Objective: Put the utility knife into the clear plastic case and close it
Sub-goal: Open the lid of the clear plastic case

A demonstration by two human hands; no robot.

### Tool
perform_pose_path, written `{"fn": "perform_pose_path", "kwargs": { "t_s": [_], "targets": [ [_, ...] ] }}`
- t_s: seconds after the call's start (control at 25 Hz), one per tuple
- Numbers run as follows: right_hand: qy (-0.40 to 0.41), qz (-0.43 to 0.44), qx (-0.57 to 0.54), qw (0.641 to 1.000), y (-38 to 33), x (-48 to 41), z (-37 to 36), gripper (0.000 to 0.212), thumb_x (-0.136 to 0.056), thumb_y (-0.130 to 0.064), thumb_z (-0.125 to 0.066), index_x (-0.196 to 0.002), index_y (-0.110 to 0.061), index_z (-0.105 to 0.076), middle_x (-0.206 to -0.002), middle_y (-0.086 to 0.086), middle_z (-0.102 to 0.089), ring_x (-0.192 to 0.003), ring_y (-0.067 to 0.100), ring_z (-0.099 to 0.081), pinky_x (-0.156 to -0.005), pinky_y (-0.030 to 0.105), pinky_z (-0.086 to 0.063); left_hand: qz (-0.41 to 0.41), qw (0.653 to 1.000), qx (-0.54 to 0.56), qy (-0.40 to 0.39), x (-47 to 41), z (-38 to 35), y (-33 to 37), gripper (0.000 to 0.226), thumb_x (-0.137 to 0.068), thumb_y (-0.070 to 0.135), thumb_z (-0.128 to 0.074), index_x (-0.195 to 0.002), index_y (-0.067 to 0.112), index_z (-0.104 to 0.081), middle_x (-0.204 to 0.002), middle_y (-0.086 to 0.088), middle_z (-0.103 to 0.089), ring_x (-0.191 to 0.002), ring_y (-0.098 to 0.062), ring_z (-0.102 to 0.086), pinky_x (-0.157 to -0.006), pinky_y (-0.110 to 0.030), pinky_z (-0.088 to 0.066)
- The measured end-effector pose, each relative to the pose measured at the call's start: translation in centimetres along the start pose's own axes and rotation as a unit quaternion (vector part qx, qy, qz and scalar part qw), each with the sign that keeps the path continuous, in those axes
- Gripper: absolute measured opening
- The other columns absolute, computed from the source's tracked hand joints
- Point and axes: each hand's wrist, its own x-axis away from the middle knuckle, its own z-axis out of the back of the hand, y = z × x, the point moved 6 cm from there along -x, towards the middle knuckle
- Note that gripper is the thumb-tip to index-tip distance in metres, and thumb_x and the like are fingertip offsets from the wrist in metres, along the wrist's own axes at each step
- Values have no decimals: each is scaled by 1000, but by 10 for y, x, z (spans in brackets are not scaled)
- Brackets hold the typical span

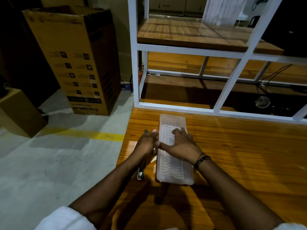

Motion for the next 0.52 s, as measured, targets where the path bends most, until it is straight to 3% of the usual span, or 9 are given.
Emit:
{"fn": "perform_pose_path", "kwargs": {
  "t_s": [0.08,0.2,0.36,0.4,0.52],
  "targets": [
    [-4,17,54,998,4,21,-5,113,-66,-93,-43,-155,-27,-17,-167,7,-2,-150,38,-9,-115,54,-25,-10,1000,-7,-1,-2,2,-5,43,-113,30,-36,-131,6,-66,-104,-9,-73,-70,-14,-72,-49,-21,-54],
    [35,8,111,993,4,49,-12,111,-67,-93,-38,-153,-25,-19,-162,13,-12,-141,41,-20,-109,53,-30,-35,999,-16,-11,-4,4,-16,40,-113,26,-36,-124,4,-68,-93,-7,-74,-55,-5,-74,-43,-15,-52],
    [72,-20,140,987,-9,48,-12,110,-69,-91,-38,-150,-16,-25,-155,24,-26,-136,48,-30,-104,54,-36,-52,998,-22,-18,-5,4,-20,37,-112,23,-37,-114,10,-72,-104,-7,-76,-94,-23,-78,-53,-17,-55],
    [74,-27,149,986,-12,45,-13,111,-70,-89,-39,-150,-15,-24,-153,26,-27,-135,49,-30,-103,55,-36,-45,999,-19,-19,-3,4,-19,35,-112,23,-39,-114,10,-72,-107,-8,-77,-95,-23,-78,-55,-18,-55],
    [82,-42,171,981,-18,41,-19,112,-68,-87,-46,-149,-12,-25,-148,27,-31,-131,49,-32,-98,55,-37,-30,999,-12,-32,-2,4,-20,37,-112,27,-39,-124,12,-70,-104,-2,-76,-73,-4,-76,-50,-16,-55]
  ]
}}
